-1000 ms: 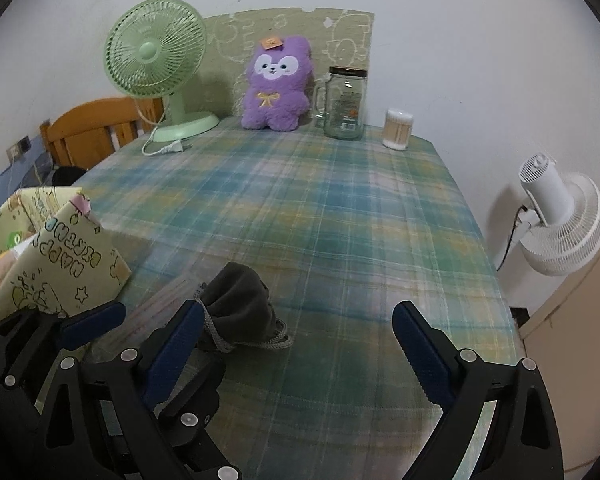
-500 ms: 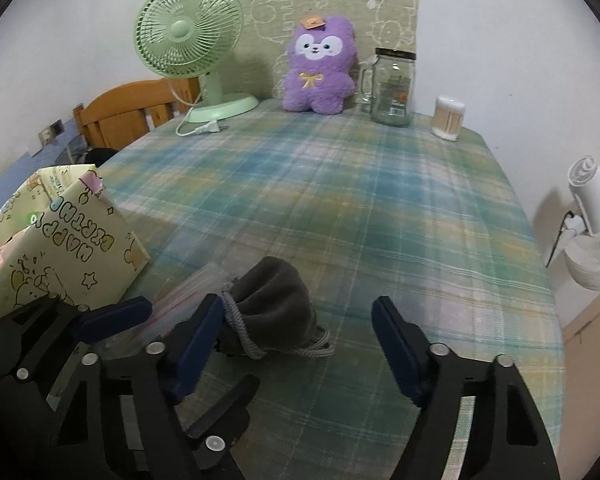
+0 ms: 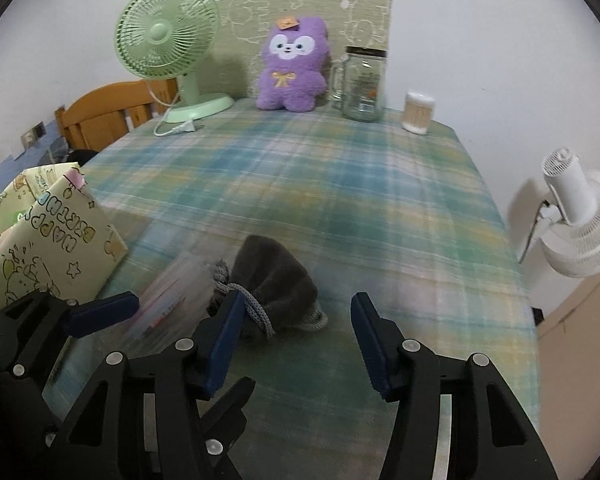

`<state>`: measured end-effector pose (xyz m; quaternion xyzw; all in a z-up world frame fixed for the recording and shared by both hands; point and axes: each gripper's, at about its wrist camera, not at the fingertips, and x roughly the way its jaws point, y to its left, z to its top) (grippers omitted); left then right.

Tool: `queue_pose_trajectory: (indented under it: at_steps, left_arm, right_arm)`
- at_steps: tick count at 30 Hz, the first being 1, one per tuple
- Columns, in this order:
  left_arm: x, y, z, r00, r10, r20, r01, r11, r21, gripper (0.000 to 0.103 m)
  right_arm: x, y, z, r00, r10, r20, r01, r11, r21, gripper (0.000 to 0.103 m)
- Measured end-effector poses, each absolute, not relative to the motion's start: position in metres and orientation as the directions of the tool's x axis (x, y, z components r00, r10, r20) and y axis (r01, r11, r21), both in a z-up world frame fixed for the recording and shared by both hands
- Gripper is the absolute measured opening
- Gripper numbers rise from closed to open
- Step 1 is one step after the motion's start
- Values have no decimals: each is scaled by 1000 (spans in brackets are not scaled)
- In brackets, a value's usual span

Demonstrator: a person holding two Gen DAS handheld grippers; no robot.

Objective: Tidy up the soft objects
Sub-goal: 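Grasp the clear straw bag with the left tool while the right tool grasps the grey pouch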

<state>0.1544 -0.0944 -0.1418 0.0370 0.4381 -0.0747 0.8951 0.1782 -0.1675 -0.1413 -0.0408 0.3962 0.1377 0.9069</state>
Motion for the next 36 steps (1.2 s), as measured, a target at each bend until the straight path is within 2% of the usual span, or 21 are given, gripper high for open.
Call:
queue_pose_trajectory:
  at_steps: [4,12,15,18,21,24,26,36]
  left_arm:
    - [149,-101,-139,618,-99,-780,183,983,20,89]
    - [142,-91,-132,647,-63,-760,130,991,28,89]
    - [144,-83,-135,645,-38,-763,93,995,28,89]
    - [148,-76,-139,634,-30,-773,75,997,22,78]
    - [155,-72,-146,604,-46,-795,74,997,-2,60]
    - [157,-70,-148,607,-50,-793,66,998,-13,53]
    - [158,-72,-147,610,-56,-790,72,997,-15,44]
    - [171,-70,-148,611,-59,-789,64,998,-26,36]
  right_arm:
    - [171,-176,-141,647,180,-741,-241,970,25,58]
    - [163,-172,-135,651,214,-729,-250,966,60,60]
    - [162,-165,-134,648,220,-729,-264,963,56,66]
    - [164,-161,-136,641,227,-733,-272,960,59,69]
    - [168,-157,-140,630,227,-742,-279,959,56,69]
    - [175,-154,-145,618,242,-748,-290,954,70,73]
    - [180,-155,-147,615,245,-750,-281,956,82,76]
    - [204,-147,-155,590,288,-754,-302,945,125,79]
